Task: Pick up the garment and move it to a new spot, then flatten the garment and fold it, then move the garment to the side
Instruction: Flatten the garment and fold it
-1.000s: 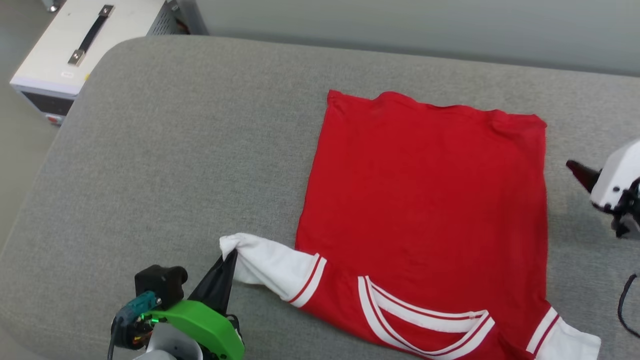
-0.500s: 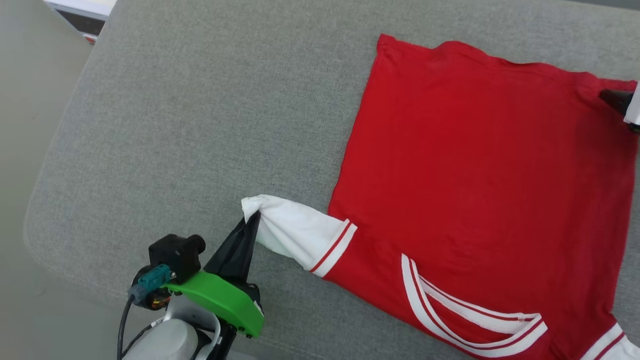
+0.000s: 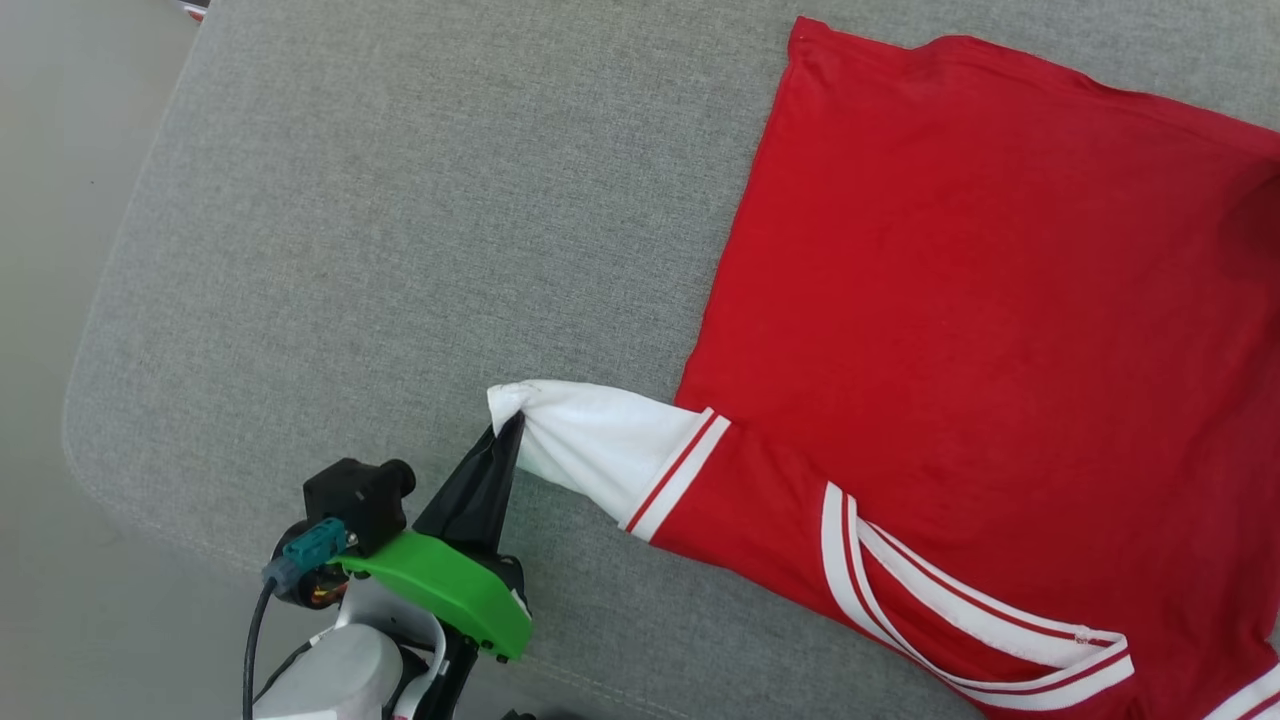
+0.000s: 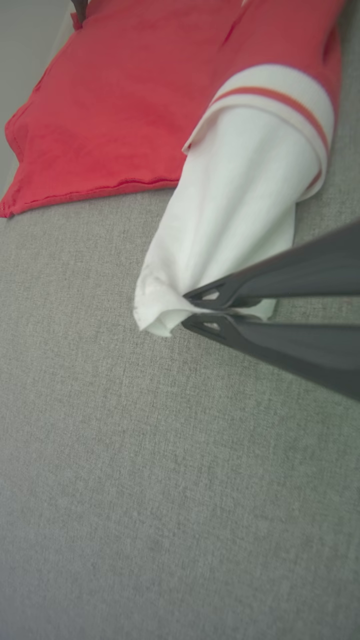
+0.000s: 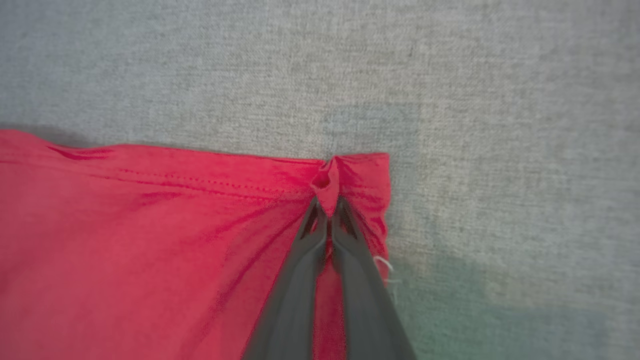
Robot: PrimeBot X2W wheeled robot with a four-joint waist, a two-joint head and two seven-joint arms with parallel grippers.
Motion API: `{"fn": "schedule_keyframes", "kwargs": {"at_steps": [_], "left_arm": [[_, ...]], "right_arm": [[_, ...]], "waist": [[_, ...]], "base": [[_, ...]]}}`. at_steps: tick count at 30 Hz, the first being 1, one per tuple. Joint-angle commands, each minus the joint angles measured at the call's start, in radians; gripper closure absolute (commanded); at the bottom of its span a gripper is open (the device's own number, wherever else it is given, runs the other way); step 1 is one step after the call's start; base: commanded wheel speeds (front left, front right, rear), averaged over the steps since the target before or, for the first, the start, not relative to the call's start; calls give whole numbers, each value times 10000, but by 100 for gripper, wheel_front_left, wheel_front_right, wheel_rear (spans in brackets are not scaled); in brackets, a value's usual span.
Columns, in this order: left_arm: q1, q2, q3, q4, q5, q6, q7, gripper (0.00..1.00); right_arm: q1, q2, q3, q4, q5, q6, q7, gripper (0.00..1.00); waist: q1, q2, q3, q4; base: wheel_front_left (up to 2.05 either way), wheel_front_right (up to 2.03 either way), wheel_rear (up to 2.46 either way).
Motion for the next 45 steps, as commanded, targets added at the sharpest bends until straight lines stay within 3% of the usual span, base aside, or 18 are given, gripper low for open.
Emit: {"fn": "schedule_keyframes", "kwargs": {"at_steps": [1,10,20,32,41,45], "left_arm": [[-187,-4,49,57,88,-20,-83,100],[286,247,174,377,-123,158,-30,100],[1359,757,497,563,-522,564,36,100],[2402,1256,790,685,-1042,824,243,100],[2703,1415,759,678,-1171,921,434,100],[2796,1469,769,671,-1228,953,480,100]], "right_arm": [[708,303,67,498,-152,-9,231,100],[1174,-366,481,-425,48,-9,-339,100],[4087,-670,497,-2694,1220,-9,-910,100],[8962,786,-918,-6096,1791,-9,-1194,100],[11791,2561,-2052,-7841,1778,-9,-1201,100],[12398,2952,-2178,-7935,2015,-9,-1392,100]], "waist": [[-1,0,-134,-28],[-1,0,-1347,-405],[-1,0,-2748,-1729],[-1,0,-3926,-3265],[-1,0,-4189,-3557],[-1,0,-4288,-3657]], "base": [[0,0,0],[0,0,0],[0,0,0],[0,0,0],[0,0,0],[0,0,0]]}}
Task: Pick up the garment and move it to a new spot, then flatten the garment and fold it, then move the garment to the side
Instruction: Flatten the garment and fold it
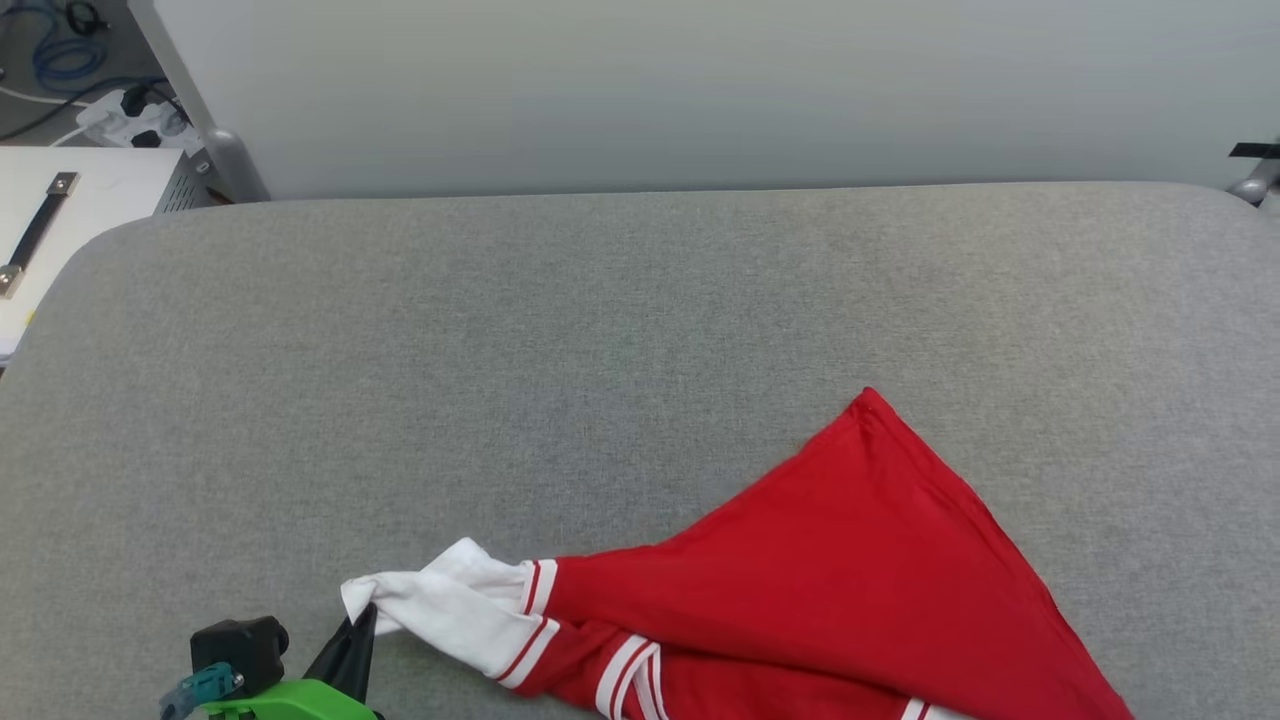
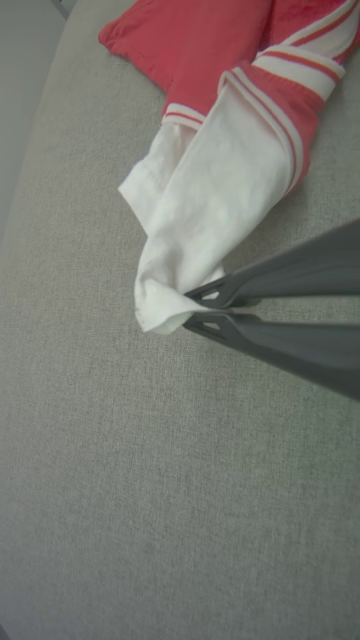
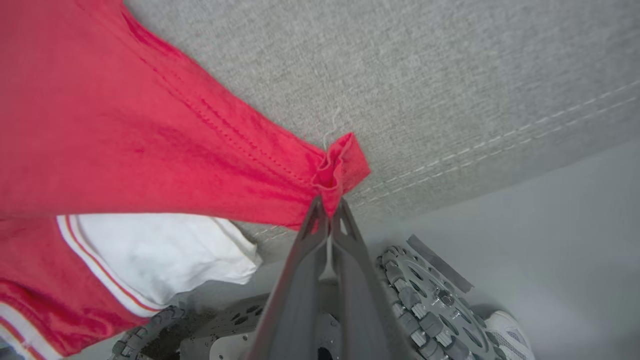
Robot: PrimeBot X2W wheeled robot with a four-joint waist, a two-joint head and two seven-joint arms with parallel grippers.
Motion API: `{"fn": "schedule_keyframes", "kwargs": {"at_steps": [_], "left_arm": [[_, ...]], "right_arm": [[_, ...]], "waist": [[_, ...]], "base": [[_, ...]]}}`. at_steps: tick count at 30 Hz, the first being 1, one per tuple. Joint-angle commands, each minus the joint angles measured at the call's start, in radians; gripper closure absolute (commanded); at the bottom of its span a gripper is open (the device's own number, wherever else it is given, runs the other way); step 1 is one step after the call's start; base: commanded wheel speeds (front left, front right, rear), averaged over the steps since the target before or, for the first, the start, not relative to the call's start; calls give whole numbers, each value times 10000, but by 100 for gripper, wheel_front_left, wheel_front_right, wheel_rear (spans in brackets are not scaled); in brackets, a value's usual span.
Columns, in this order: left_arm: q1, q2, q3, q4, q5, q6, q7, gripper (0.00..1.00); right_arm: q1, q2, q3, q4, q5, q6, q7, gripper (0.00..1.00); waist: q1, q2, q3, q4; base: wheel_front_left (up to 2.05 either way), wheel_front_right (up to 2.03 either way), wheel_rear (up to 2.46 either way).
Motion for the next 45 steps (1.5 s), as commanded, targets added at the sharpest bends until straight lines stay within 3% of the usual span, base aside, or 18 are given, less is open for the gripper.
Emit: {"fn": "schedule_keyframes", "kwargs": {"at_steps": [1,3,4,5,12,18,22,28,34,38,45], "left_arm": [[151,108,33,9,-20,71,54,100],[179,114,8,4,-35,93,103,100],[191,119,-5,-5,-39,101,126,100],[202,124,-21,-15,-44,110,155,100],[169,147,-101,-140,-27,197,311,100],[-32,121,-174,-296,47,190,376,100],[-496,-39,-331,-259,188,43,441,100],[-1161,-217,-485,-150,420,-154,455,100],[-1902,-435,-666,-35,694,-380,445,100],[-2295,-627,-770,50,811,-531,389,100],[-2807,-917,-876,262,939,-771,196,100]], "right_arm": [[167,35,-25,88,120,-7,-148,100],[238,65,51,290,281,-7,-294,98],[230,71,107,343,365,-7,-468,66],[201,74,197,413,438,-7,-718,0],[-480,-28,860,12,137,-7,-2814,0],[-1491,-684,1764,96,-17,-7,-4307,0],[-2736,-1521,2931,1052,294,-7,-4877,0],[-4378,-2590,4518,2162,845,-7,-3906,0],[-6205,-3472,5791,3130,1913,-7,-1169,0],[-7138,-3778,6543,3368,2161,-7,67,0],[-8117,-3985,7582,4020,2359,-7,696,0]], "waist": [[1,-1,-125,-136],[1,-1,-201,-177],[1,-1,-220,-191],[1,-1,-250,-212],[1,-1,-334,-255],[1,-1,-261,-103],[1,-1,54,199],[1,-1,537,597],[1,-1,1030,1095],[1,-1,1342,1418],[1,-1,1913,1845]], "base": [[0,0,0],[0,0,0],[0,0,0],[0,0,0],[0,0,0],[0,0,0],[0,0,0],[0,0,0],[0,0,0],[0,0,0],[0,0,0]]}}
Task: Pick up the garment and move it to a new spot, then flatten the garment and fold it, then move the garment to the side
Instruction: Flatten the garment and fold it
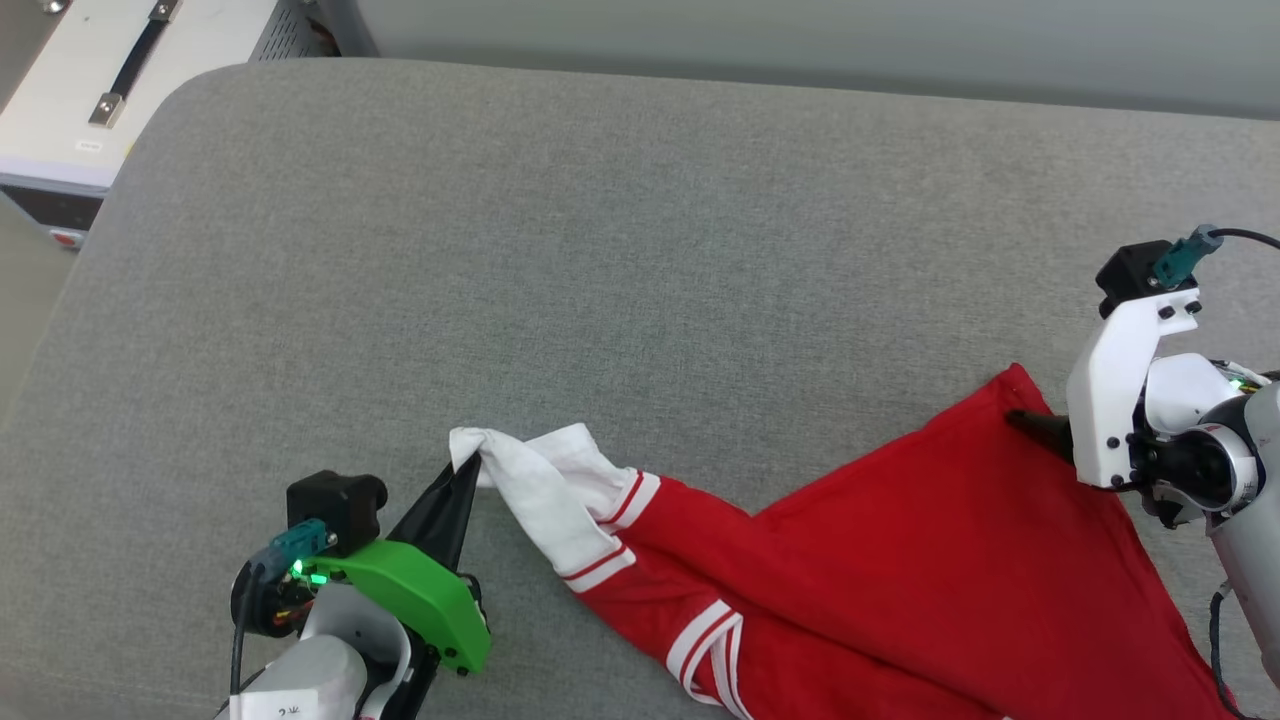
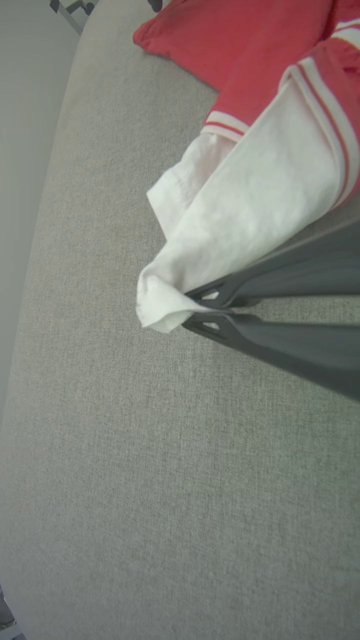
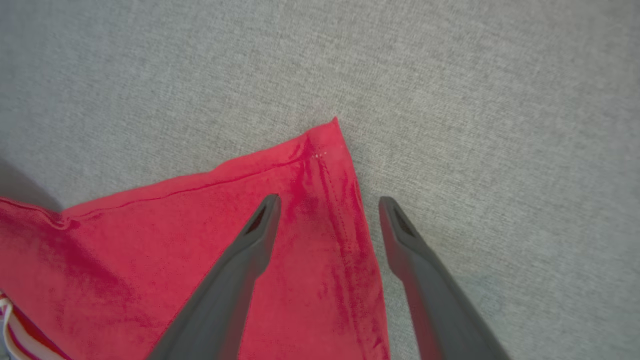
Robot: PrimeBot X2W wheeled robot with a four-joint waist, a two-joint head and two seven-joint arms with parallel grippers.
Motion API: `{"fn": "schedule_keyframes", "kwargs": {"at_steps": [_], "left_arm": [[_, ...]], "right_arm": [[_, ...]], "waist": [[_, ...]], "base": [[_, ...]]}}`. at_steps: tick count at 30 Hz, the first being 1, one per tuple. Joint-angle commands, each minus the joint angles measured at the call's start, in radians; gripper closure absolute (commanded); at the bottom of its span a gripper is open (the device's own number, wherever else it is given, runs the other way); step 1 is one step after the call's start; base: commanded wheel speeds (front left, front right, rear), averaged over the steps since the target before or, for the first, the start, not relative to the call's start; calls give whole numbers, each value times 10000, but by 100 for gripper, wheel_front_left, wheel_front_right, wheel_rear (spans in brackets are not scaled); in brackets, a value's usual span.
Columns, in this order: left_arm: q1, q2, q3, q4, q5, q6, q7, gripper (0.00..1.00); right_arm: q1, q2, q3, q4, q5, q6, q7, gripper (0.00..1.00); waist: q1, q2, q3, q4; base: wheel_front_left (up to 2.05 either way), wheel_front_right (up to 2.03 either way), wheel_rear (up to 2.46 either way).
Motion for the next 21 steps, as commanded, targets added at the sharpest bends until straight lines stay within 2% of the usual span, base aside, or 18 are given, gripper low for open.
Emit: {"fn": "schedule_keyframes", "kwargs": {"at_steps": [1,8,9,10,11,16,21], "left_arm": [[-274,-88,-12,47,136,-78,-92,100],[-545,-286,-1,442,128,-283,-322,100],[-551,-294,3,480,122,-300,-344,100],[-553,-300,4,509,118,-314,-360,100],[-552,-305,5,545,113,-327,-377,100],[-561,-292,10,665,89,-363,-412,100],[-655,-121,50,665,178,-352,-432,100]], "right_arm": [[-208,-67,174,195,153,-6,55,0],[-161,-164,1138,1440,780,-6,324,0],[-119,-147,1231,1529,918,-6,435,53],[-90,-139,1315,1567,1030,-6,513,80],[-69,-142,1382,1623,1166,-6,592,100],[-258,-267,1617,1597,1506,-6,474,100],[-734,-457,1574,1379,1715,-6,-306,100]], "waist": [[-1,0,447,367],[-1,0,827,569],[-1,0,835,571],[-1,0,833,571],[-1,0,820,570],[-1,0,686,515],[-1,0,329,387]], "base": [[0,0,0],[0,0,0],[0,0,0],[0,0,0],[0,0,0],[0,0,0],[0,0,0]]}}
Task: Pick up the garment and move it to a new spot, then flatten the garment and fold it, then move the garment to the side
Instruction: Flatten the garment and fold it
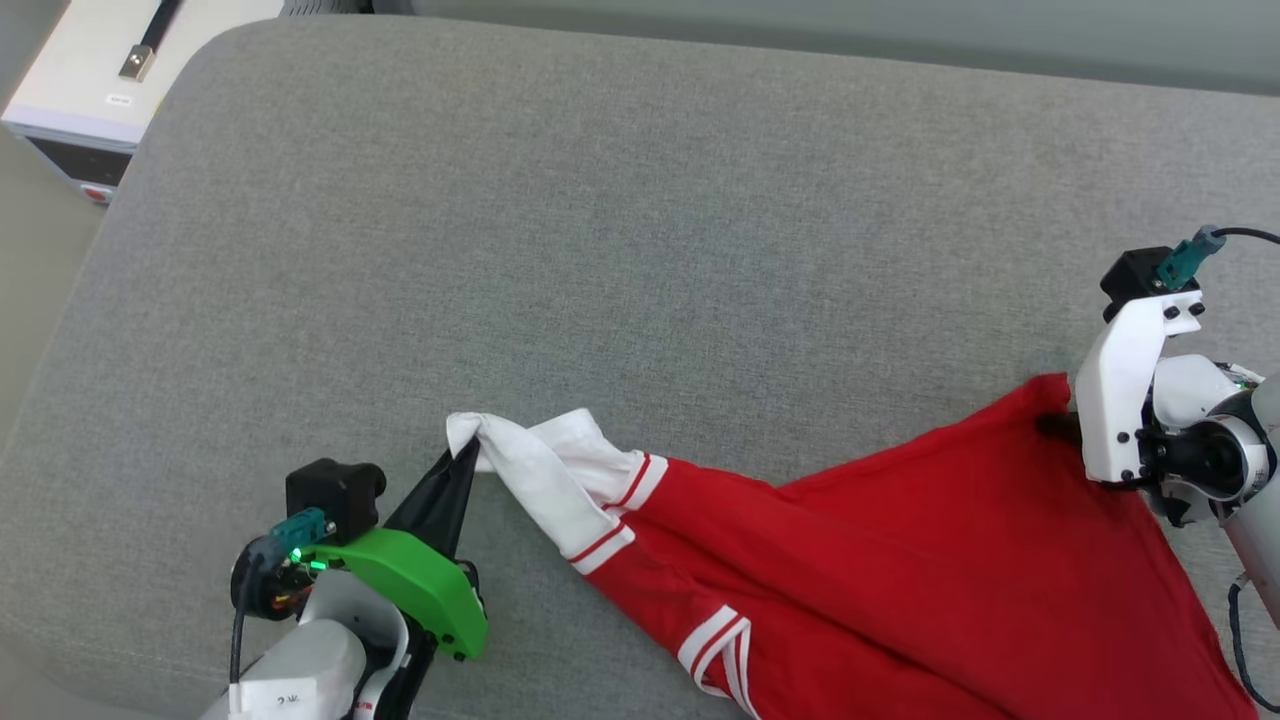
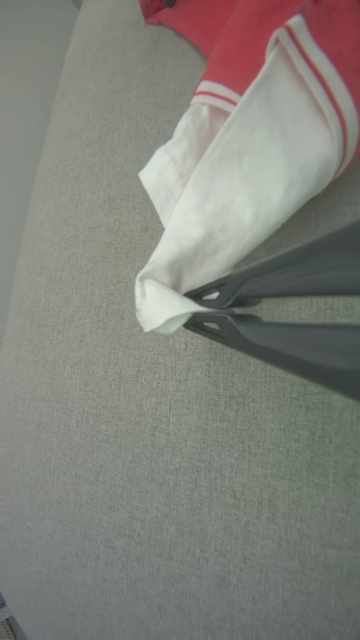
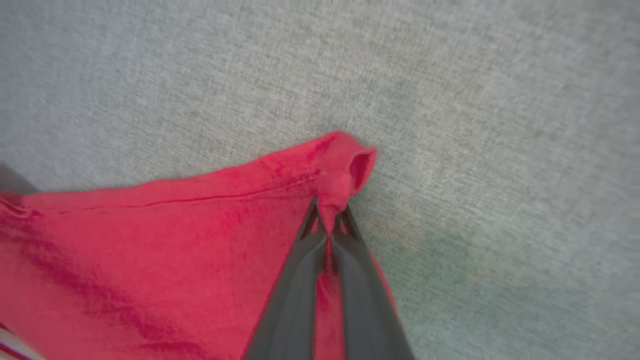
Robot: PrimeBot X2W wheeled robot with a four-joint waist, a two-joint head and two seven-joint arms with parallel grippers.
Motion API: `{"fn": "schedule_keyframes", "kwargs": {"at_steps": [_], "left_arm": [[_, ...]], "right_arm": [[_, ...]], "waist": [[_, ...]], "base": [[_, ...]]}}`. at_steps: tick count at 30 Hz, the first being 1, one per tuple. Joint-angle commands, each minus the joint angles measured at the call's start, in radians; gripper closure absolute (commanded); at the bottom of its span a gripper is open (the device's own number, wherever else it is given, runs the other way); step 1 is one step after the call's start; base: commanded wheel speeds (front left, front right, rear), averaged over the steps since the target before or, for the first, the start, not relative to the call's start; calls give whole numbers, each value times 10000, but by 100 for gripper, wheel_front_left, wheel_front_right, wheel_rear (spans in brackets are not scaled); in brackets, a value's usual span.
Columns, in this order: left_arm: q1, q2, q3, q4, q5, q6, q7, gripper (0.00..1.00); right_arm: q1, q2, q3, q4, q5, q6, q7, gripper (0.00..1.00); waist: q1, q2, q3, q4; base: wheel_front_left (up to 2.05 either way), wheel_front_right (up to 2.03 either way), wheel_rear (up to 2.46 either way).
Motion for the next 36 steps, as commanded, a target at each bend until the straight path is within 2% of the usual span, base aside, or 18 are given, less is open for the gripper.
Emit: {"fn": "schedule_keyframes", "kwargs": {"at_steps": [1,8,12,16,22,27,36], "left_arm": [[-347,151,65,-9,134,11,-42,100],[-1529,636,233,39,496,-67,296,100],[-2637,807,413,393,647,-301,461,100],[-3969,740,691,1275,621,-616,511,100],[-6283,511,958,2928,715,-1096,571,100],[-8429,438,935,4432,1149,-1403,622,100],[-11671,499,637,6202,2129,-1608,585,100]], "right_arm": [[-93,42,118,-7,43,2,-306,100],[-824,-115,-185,87,-153,2,-1619,100],[-1371,162,-432,580,-576,2,-2566,100],[-2031,615,-848,1215,-1145,2,-3364,100],[-3478,1120,-1338,1882,-1739,2,-4242,100],[-5269,1458,-1735,2451,-2392,2,-4993,100],[-8319,1977,-2361,3407,-3686,2,-6229,100]], "waist": [[-1,-1,-287,-122],[-1,-1,-908,-452],[-1,-1,-1117,-747],[-1,-1,-1127,-1009],[-1,-1,-661,-1353],[-1,-1,-107,-1676],[-1,-1,802,-2046]], "base": [[0,0,0],[0,0,0],[0,0,0],[0,0,0],[0,0,0],[0,0,0],[0,0,0]]}}
